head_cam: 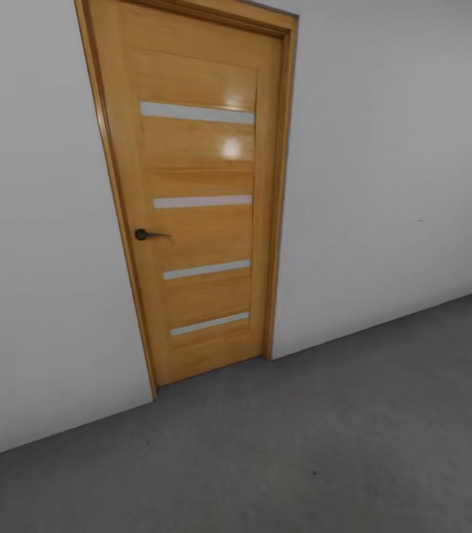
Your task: Move the two storage containers from the living room to the garage. In the garage, place one container on the floor and stack the other container on top of it (either order is fine).
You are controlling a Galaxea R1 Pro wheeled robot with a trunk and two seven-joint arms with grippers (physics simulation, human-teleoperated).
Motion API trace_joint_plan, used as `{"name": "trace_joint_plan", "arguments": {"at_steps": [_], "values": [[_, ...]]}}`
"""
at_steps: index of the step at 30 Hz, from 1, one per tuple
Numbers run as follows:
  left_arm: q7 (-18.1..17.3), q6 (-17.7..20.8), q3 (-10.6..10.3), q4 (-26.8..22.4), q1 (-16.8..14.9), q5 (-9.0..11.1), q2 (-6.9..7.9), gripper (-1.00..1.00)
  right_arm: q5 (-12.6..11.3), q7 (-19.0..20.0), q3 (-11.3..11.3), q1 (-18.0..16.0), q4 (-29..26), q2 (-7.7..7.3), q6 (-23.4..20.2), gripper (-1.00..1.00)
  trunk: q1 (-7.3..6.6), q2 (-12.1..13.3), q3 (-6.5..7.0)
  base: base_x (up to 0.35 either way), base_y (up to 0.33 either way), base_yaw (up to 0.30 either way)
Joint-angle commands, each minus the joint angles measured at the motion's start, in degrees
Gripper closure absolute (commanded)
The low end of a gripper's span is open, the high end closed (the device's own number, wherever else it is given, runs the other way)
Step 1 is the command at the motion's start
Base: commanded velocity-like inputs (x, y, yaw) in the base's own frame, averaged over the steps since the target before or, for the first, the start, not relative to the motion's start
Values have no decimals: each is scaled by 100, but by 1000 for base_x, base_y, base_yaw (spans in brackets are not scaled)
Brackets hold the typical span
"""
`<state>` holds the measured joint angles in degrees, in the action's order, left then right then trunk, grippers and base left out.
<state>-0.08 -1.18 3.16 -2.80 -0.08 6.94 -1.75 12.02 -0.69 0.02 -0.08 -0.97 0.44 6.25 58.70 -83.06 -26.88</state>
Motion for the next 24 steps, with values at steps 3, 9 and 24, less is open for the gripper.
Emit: {"name": "trace_joint_plan", "arguments": {"at_steps": [3, 9, 24], "values": [[-1, -14, 27, 1, -1, 36, -1, -100, 33, -4, 2, -1, -1, 0, 2, -100, 3, -2, -5, 308, -165, 0], [-1, -14, 34, 0, -1, 39, -1, -100, 35, -1, 15, -1, 0, 0, -19, -100, 3, -2, -5, 298, -198, 0], [-1, -14, 34, 0, -1, 41, -1, -100, 84, -5, 60, -1, 0, 8, -22, -100, 3, -2, -5, 294, -207, 0]]}}
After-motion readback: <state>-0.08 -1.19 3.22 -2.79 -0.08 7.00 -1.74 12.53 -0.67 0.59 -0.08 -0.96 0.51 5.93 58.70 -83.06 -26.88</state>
